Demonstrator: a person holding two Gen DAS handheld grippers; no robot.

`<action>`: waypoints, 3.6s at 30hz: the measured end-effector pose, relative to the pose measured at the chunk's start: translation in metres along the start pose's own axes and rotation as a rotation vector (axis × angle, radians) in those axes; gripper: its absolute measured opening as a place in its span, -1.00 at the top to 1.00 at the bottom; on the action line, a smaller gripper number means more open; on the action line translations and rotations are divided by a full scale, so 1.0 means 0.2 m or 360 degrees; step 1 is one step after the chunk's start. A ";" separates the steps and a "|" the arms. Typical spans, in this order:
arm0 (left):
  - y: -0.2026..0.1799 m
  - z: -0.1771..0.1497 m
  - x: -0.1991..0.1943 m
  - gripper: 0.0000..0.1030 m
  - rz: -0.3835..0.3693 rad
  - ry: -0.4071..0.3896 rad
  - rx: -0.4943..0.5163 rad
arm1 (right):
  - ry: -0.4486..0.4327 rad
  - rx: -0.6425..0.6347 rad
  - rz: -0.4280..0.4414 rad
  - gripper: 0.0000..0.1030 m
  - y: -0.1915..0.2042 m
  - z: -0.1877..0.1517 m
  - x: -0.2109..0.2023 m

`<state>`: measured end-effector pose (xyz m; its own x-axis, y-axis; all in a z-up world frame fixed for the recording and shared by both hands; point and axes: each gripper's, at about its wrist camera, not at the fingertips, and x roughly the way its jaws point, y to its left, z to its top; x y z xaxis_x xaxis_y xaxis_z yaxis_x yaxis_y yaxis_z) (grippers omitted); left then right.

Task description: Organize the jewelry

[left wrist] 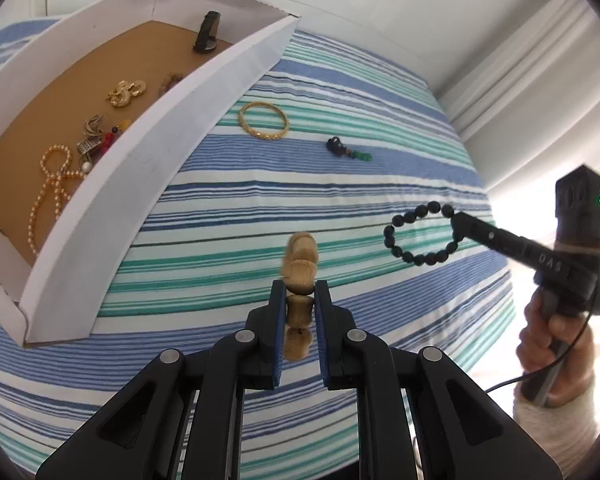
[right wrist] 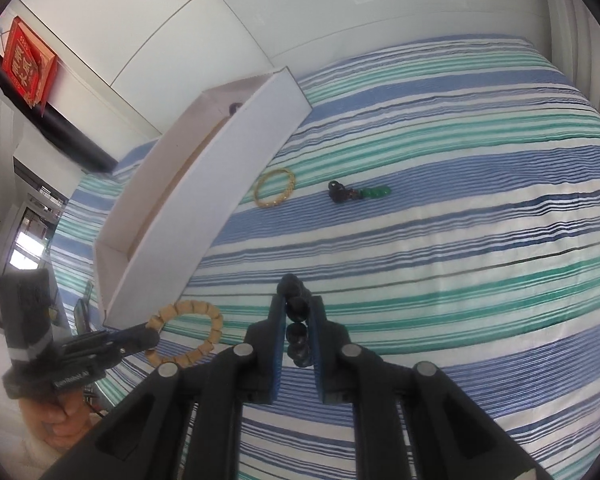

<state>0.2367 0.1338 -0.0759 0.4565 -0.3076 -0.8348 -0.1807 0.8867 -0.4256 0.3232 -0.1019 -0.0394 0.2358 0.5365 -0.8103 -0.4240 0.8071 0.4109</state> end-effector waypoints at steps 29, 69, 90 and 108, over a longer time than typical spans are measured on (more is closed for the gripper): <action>0.61 0.50 -0.59 0.77 0.0506 -0.0414 -0.0339 | -0.0083 -0.0578 0.0414 0.77 1.07 0.41 0.24; 0.47 0.17 -0.32 -0.51 0.0530 -0.0313 -0.0120 | -0.0256 -0.0638 -0.0287 -0.04 0.81 -0.01 0.23; -0.19 -0.19 0.01 -0.60 0.0364 -0.0108 0.0288 | -0.0165 -0.0159 -0.0570 -0.04 0.09 -0.37 -0.02; -0.19 -0.26 0.13 -0.60 0.0383 -0.0002 0.0315 | -0.0128 -0.0153 -0.0524 -0.04 0.13 -0.39 0.06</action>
<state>0.2110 0.0740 -0.0994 0.4222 -0.0806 -0.9029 -0.1104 0.9840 -0.1395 0.2468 -0.0937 -0.0701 0.4401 0.2723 -0.8557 -0.3933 0.9151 0.0889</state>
